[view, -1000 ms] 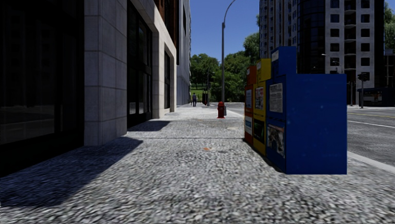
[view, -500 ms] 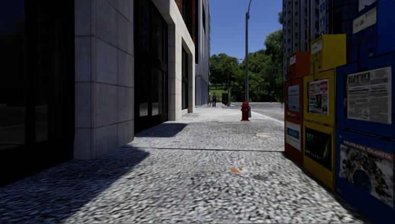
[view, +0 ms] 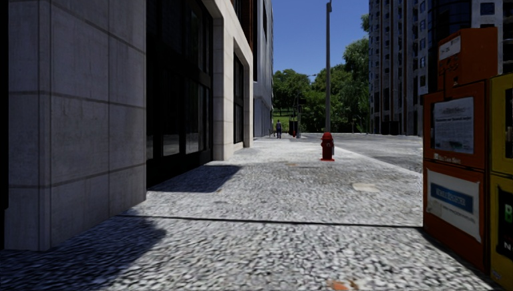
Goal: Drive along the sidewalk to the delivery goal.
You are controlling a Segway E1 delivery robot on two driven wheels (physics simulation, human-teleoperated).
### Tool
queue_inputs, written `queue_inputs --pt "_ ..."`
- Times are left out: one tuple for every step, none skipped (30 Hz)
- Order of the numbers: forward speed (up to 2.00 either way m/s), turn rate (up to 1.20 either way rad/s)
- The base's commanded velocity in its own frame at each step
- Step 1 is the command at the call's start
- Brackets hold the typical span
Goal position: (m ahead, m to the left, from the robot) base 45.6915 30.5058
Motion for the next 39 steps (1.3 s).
queue_inputs --pt "1.93 -0.48" --pt "1.93 -0.48" --pt "1.93 -0.50" --pt "1.93 -0.50" --pt "1.93 -0.48" --pt "1.93 -0.48" --pt "1.93 -0.31" --pt "1.93 -0.09" --pt "1.93 0.00" --pt "1.93 0.00" --pt "1.93 0.00" --pt "1.93 0.00" --pt "1.93 0.00" --pt "1.93 0.00" --pt "1.93 0.00" --pt "1.93 0.00" --pt "1.93 0.00" --pt "1.93 0.00" --pt "1.93 0.00" --pt "1.93 -0.19" --pt "1.93 -0.19" --pt "1.93 -0.39" --pt "1.93 -0.43" --pt "1.93 -0.44" --pt "1.93 -0.44" --pt "1.93 -0.44" --pt "1.93 -0.27" --pt "1.93 -0.02" --pt "1.93 -0.02" --pt "1.93 0.00" --pt "1.93 0.00" --pt "1.93 0.00" --pt "1.93 0.00" --pt "1.93 0.00" --pt "1.93 0.00" --pt "1.93 0.00" --pt "1.93 0.00" --pt "1.93 0.00" --pt "1.93 0.00"
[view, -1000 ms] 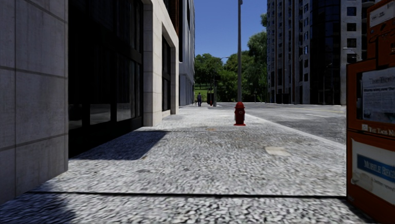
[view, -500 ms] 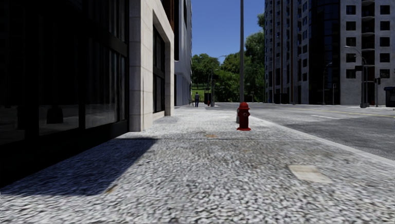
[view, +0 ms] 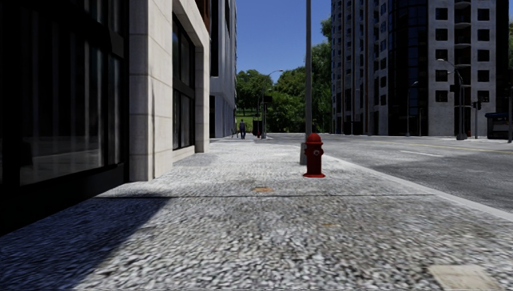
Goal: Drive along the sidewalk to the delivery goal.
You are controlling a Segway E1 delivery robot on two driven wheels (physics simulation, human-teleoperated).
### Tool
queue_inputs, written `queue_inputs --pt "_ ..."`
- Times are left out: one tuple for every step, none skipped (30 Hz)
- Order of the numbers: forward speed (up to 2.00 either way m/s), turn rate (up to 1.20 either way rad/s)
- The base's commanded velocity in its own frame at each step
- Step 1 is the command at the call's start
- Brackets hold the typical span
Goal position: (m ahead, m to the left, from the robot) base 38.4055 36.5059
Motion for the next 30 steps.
queue_inputs --pt "1.93 0.00" --pt "1.93 0.00" --pt "1.93 0.00" --pt "1.93 0.00" --pt "1.93 0.00" --pt "1.93 0.05" --pt "1.93 0.28" --pt "1.93 0.28" --pt "1.93 0.48" --pt "1.93 0.52" --pt "1.93 0.53" --pt "1.93 0.53" --pt "1.93 0.46" --pt "1.93 0.22" --pt "1.93 0.06" --pt "1.93 0.06" --pt "1.93 0.00" --pt "1.93 0.00" --pt "1.93 0.00" --pt "1.93 0.00" --pt "1.93 0.00" --pt "1.93 0.00" --pt "1.93 0.00" --pt "1.93 0.00" --pt "1.93 0.00" --pt "1.93 0.00" --pt "1.93 0.00" --pt "1.93 0.00" --pt "1.93 0.00" --pt "1.93 0.08"
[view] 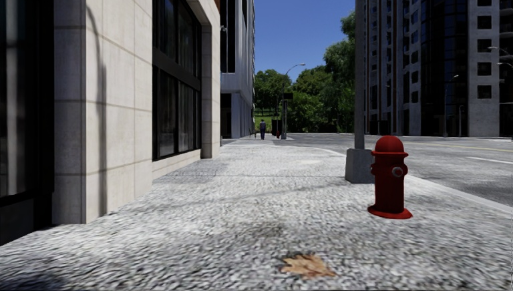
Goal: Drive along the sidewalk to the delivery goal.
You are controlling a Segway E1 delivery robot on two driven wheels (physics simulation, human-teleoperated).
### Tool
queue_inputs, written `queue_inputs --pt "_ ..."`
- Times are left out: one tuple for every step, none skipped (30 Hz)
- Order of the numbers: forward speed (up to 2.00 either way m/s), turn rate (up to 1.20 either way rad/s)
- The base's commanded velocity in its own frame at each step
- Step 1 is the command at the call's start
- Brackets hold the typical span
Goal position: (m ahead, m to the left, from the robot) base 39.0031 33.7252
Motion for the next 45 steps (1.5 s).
queue_inputs --pt "1.93 0.16" --pt "1.93 0.16" --pt "1.93 0.18" --pt "1.93 0.15" --pt "1.93 0.00" --pt "1.93 0.00" --pt "1.93 0.00" --pt "1.93 0.00" --pt "1.93 0.00" --pt "1.93 0.00" --pt "1.93 0.00" --pt "1.93 0.00" --pt "1.93 0.00" --pt "1.93 0.00" --pt "1.93 0.00" --pt "1.93 0.00" --pt "1.93 0.00" --pt "1.93 0.00" --pt "1.93 0.00" --pt "1.93 0.00" --pt "1.93 0.00" --pt "1.93 0.00" --pt "1.93 0.00" --pt "1.93 0.00" --pt "1.93 0.00" --pt "1.93 0.00" --pt "1.93 0.00" --pt "1.93 0.00" --pt "1.93 0.00" --pt "1.93 0.00" --pt "1.93 0.00" --pt "1.93 0.00" --pt "1.93 0.00" --pt "1.93 0.00" --pt "1.93 0.00" --pt "1.93 0.00" --pt "1.93 0.00" --pt "1.93 0.00" --pt "1.93 0.00" --pt "1.93 0.00" --pt "1.93 0.00" --pt "1.93 0.00" --pt "1.93 0.00" --pt "1.93 0.00" --pt "1.93 0.00"
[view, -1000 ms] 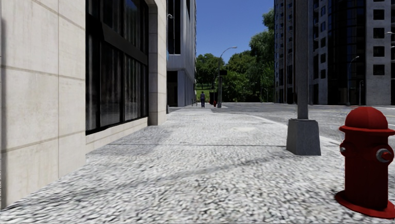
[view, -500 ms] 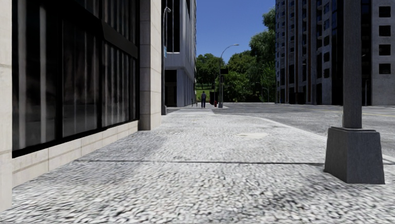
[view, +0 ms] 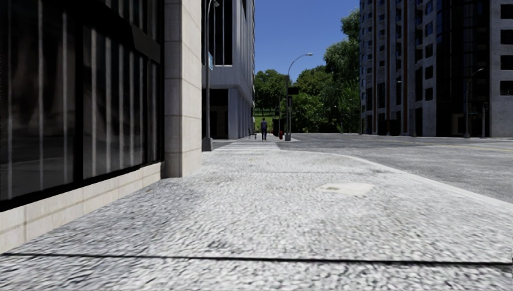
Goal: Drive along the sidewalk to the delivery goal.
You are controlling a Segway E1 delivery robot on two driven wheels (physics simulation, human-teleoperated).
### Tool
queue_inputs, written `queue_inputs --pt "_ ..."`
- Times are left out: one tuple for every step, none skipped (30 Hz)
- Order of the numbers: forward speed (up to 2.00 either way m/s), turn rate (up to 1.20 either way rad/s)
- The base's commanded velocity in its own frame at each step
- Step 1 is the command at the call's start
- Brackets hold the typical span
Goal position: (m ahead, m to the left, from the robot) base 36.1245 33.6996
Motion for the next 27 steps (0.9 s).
queue_inputs --pt "1.93 0.00" --pt "1.93 0.00" --pt "1.93 0.00" --pt "1.93 0.00" --pt "1.93 0.00" --pt "1.93 0.00" --pt "1.93 0.00" --pt "1.93 0.00" --pt "1.93 0.00" --pt "1.93 0.00" --pt "1.93 0.00" --pt "1.93 0.00" --pt "1.93 0.00" --pt "1.93 0.00" --pt "1.93 0.00" --pt "1.93 0.00" --pt "1.93 0.00" --pt "1.93 0.00" --pt "1.93 0.00" --pt "1.93 0.00" --pt "1.93 0.00" --pt "1.93 0.12" --pt "1.93 0.22" --pt "1.93 0.25" --pt "1.93 0.25" --pt "1.93 0.25" --pt "1.93 0.18"
